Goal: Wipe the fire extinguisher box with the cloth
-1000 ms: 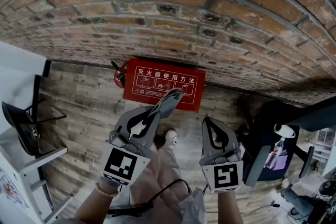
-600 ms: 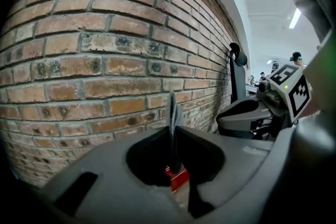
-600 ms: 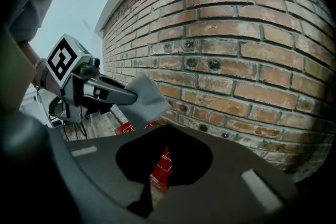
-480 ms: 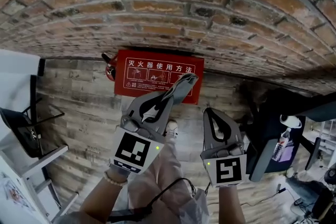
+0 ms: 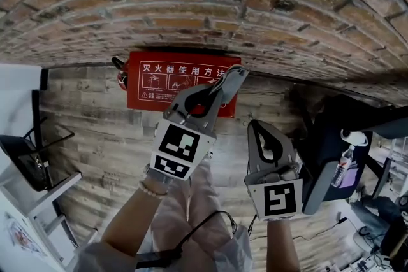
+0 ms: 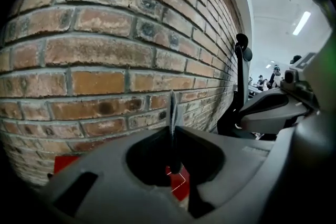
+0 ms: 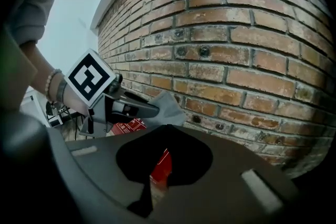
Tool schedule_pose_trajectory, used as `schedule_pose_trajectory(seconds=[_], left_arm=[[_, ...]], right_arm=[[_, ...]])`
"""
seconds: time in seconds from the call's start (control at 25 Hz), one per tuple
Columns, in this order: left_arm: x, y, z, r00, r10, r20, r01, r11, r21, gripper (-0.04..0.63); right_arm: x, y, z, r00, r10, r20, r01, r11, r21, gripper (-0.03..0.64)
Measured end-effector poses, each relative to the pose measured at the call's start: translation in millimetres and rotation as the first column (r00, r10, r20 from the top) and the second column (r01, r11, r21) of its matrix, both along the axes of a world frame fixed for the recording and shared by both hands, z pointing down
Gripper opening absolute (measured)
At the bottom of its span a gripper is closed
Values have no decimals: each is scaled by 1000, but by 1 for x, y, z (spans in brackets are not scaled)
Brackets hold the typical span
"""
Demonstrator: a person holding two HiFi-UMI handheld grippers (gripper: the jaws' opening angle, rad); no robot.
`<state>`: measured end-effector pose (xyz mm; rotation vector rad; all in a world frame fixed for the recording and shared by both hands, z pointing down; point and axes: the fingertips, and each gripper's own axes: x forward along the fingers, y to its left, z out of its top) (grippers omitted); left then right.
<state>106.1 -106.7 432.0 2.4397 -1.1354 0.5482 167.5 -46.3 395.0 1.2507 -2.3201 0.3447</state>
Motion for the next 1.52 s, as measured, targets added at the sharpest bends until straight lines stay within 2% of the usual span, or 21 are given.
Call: schedule_pose_trajectory(seconds=[0.32,0.72,0.96,1.36,1.52], left_arm=[[26,-24,36,1000,14,11,-14,999,-44,9],[35,-45,81,997,17,81,-9,995,-100,9],[38,-49,110,997,11,82,2,986,-166,9],[30,-54,126,991,-12,133,39,979,-199,11],[31,-53,130,991,-23,129,50,977,-208,11]], right_arm=[[9,1,13,1000,13,-2,-13,1000,-18,11],[15,-5,26,1000,27,-1,-27,999,-35,11],[12,-11,29,1000,26,1,-26,999,-29,11],[9,-11,34,1000,24,4,-23,999,-41,11],[7,-10,36,1000,11,-1,-11,999,-39,11]])
